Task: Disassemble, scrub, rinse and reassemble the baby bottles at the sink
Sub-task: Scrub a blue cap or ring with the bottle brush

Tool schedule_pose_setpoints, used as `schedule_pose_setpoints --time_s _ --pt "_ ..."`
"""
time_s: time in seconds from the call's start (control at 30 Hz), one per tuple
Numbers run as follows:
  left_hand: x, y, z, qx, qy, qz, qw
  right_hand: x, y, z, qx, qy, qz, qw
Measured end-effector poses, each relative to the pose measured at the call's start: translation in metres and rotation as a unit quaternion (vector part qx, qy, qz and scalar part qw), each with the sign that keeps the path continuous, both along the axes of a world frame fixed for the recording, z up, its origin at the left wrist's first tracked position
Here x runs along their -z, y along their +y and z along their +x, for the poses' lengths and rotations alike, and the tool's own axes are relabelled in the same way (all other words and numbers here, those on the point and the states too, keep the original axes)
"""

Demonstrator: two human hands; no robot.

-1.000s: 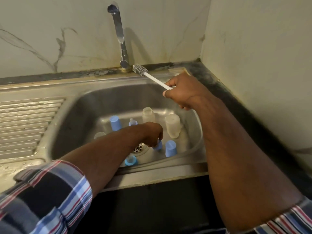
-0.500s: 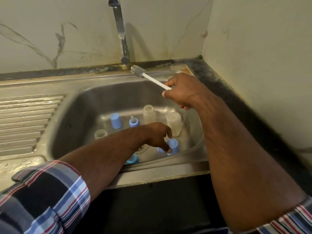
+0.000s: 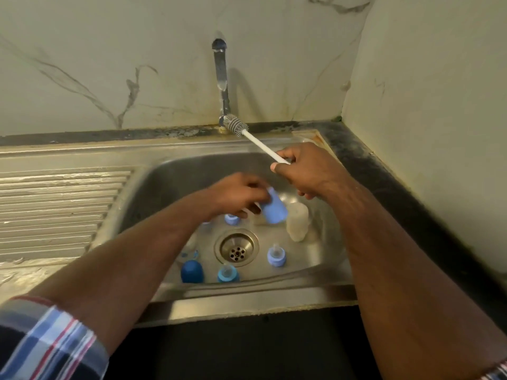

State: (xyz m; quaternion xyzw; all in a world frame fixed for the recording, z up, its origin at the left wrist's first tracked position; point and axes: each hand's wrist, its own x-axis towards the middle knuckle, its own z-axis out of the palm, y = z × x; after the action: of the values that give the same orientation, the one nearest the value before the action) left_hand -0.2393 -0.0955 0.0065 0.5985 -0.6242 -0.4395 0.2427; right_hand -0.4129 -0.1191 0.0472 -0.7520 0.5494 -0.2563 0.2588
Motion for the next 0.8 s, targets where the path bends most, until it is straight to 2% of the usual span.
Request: schedule_pose_setpoints --time_s 0.07,0.13,0.2,0.3,0.43,0.53,0.7,0.8 --pt "-0.008 0.006 0.036 -0.145 0.162 -0.002 0.976 0.003 0.003 0.008 -0.011 -0.025 0.002 1.000" --pt "-0.007 0.012 0.066 -0.254 0.323 0.003 0.912 0.009 0.007 0.018 -0.031 -0.032 0.003 0.999" --pt "0.000 0.016 0.088 -0.300 0.428 0.013 0.853 0.015 0.011 0.029 -0.048 -0.027 0.005 0.998" --pt "0.005 0.014 0.109 -0.338 0.500 0.013 0.797 0.021 0.019 0.039 -0.079 -0.030 0.023 0.996" --pt "0.006 0.010 0.130 -0.381 0.552 0.007 0.742 0.023 0.023 0.043 -0.106 -0.010 -0.014 0.994" --pt "0.012 0.003 0.139 -0.394 0.550 0.015 0.736 0.024 0.023 0.043 -0.119 0.022 -0.045 0.992" --pt "0.014 -0.006 0.133 -0.402 0.500 0.006 0.767 0.026 0.029 0.054 -0.112 0.154 -0.120 0.974" --pt "0.018 -0.009 0.126 -0.383 0.462 -0.008 0.800 0.028 0.031 0.064 -0.106 0.241 -0.146 0.954"
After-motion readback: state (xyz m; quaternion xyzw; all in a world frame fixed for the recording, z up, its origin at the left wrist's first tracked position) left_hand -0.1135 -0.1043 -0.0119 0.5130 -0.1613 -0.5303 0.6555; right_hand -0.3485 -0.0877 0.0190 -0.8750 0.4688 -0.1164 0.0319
